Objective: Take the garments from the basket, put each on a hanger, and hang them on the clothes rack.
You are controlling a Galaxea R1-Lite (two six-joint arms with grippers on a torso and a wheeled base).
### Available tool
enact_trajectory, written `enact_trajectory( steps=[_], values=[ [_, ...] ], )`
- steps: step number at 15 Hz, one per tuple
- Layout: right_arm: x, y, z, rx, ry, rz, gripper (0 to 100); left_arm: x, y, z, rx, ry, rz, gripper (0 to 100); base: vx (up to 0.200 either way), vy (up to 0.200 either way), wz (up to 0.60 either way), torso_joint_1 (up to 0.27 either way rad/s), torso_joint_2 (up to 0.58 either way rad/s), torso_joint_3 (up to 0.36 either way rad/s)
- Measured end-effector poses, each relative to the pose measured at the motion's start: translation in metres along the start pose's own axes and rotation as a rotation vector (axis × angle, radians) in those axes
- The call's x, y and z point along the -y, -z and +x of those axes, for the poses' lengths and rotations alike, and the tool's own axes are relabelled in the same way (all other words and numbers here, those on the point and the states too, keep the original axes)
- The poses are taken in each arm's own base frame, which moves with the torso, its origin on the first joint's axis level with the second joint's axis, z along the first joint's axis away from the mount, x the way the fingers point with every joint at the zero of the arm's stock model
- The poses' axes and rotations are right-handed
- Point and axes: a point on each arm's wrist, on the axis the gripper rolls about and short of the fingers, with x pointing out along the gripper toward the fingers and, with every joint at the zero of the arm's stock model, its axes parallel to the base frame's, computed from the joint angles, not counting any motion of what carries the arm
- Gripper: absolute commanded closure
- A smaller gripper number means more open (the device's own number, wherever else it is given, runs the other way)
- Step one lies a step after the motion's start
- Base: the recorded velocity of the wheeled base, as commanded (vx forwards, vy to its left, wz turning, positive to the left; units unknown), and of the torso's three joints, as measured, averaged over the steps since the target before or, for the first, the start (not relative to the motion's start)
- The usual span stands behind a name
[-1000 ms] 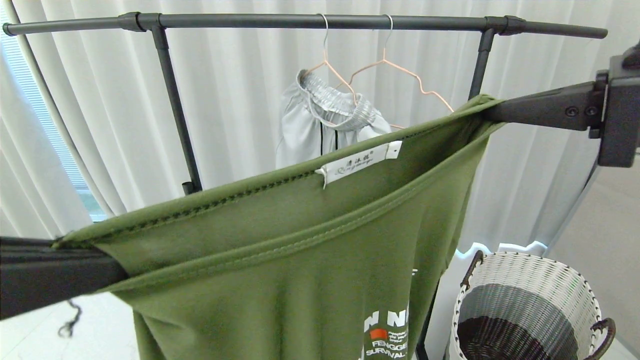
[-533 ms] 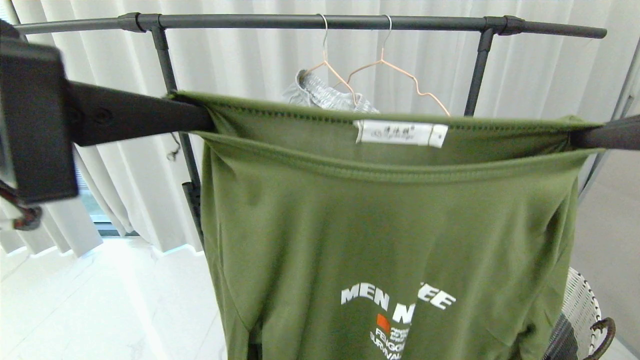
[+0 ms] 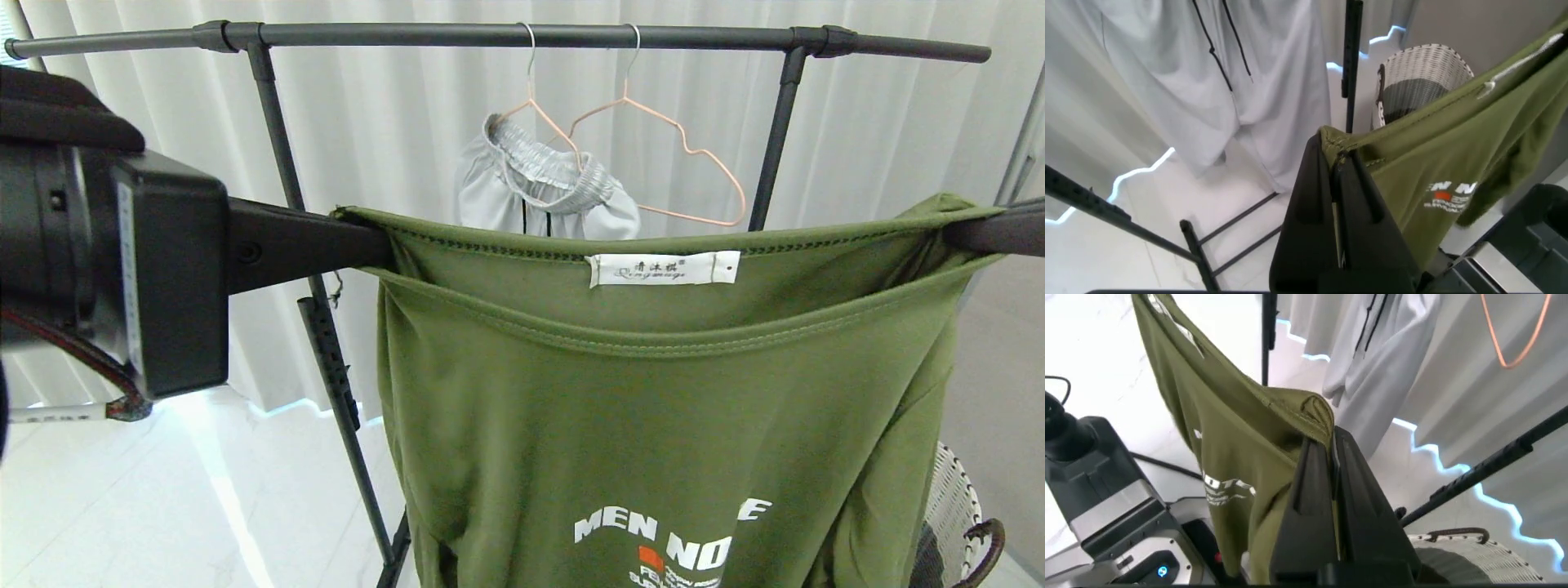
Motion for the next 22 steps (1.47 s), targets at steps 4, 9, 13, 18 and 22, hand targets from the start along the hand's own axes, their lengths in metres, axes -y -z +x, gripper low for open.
enact_trajectory(
  steps=[4,9,13,18,22],
  values=[
    [0.000,0.003,-0.001,-0.007,0.001,0.000,0,0.000,0.000,-0.001,0.003,-0.002,0.000,100,0.000,0.000,0.00,0.000,0.00,0.000],
    [0.004,0.015,-0.006,-0.035,0.052,0.010,0,-0.007,0.005,0.001,-0.012,-0.125,-0.001,100,0.000,0.000,0.00,0.000,0.00,0.000],
    [0.027,0.033,-0.011,-0.225,0.423,-0.004,0,-0.019,0.024,-0.002,-0.069,-0.243,0.073,100,0.000,0.000,0.00,0.000,0.00,0.000],
    [0.043,0.059,-0.005,-0.414,0.695,-0.047,0,-0.039,0.047,-0.014,-0.119,-0.352,0.085,100,0.000,0.000,0.00,0.000,0.00,0.000],
    [0.045,0.066,0.002,-0.357,0.724,-0.043,0,-0.042,0.054,-0.022,-0.121,-0.375,0.075,100,0.000,0.000,0.00,0.000,0.00,0.000]
  ],
)
